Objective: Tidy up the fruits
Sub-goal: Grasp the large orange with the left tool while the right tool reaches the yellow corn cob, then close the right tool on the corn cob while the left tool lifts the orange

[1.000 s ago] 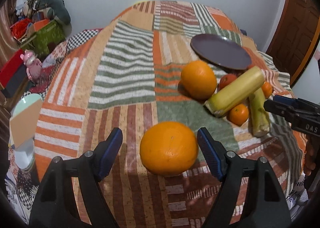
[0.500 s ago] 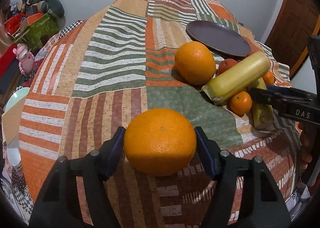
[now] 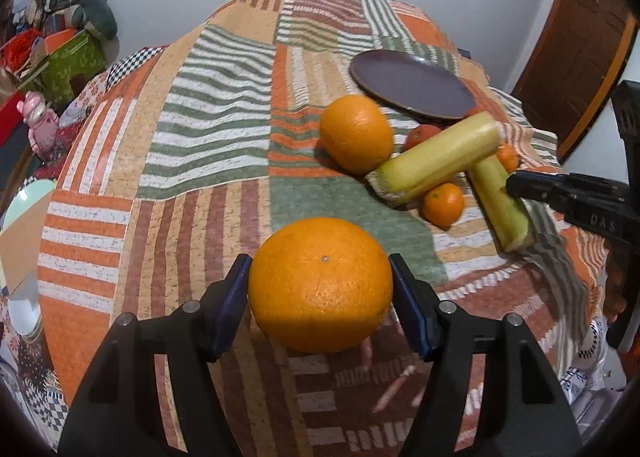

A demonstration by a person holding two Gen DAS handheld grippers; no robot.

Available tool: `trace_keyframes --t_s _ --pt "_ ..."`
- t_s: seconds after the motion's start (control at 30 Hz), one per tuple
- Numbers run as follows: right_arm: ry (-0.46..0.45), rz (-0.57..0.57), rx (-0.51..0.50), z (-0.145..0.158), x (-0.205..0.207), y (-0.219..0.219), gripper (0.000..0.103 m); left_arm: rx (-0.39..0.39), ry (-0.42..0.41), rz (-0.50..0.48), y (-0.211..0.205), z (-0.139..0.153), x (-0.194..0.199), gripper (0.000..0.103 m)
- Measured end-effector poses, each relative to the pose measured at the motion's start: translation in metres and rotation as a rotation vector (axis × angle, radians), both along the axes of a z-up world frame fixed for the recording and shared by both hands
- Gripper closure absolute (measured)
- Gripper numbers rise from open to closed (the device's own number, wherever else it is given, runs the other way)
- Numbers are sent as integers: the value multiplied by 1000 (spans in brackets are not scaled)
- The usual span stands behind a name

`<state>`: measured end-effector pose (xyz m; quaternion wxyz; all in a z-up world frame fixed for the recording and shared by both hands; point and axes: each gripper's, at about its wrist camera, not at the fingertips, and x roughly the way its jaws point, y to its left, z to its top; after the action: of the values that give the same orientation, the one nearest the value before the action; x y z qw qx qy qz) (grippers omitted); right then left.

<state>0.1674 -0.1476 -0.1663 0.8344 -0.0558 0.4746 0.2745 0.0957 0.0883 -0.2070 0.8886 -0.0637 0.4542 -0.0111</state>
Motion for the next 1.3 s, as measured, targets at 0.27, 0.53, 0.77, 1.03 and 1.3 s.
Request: trace_keyframes --t_s 0.27,0.53,0.77,1.03,1.3 --pt "57 -17 22 -4 12 -5 80 4 -16 -15 -11 12 -2 36" --pt "127 -8 68 -30 21 19 54 16 -34 -12 -12 23 -6 36" --pt "119 29 48 -21 13 6 64 15 -53 -16 -13 30 -7 36" --pt "126 97 -42 -23 9 4 64 17 -60 -29 -23 33 -4 36" --pt "70 44 -29 -30 7 4 66 42 -68 -32 -25 41 1 36"
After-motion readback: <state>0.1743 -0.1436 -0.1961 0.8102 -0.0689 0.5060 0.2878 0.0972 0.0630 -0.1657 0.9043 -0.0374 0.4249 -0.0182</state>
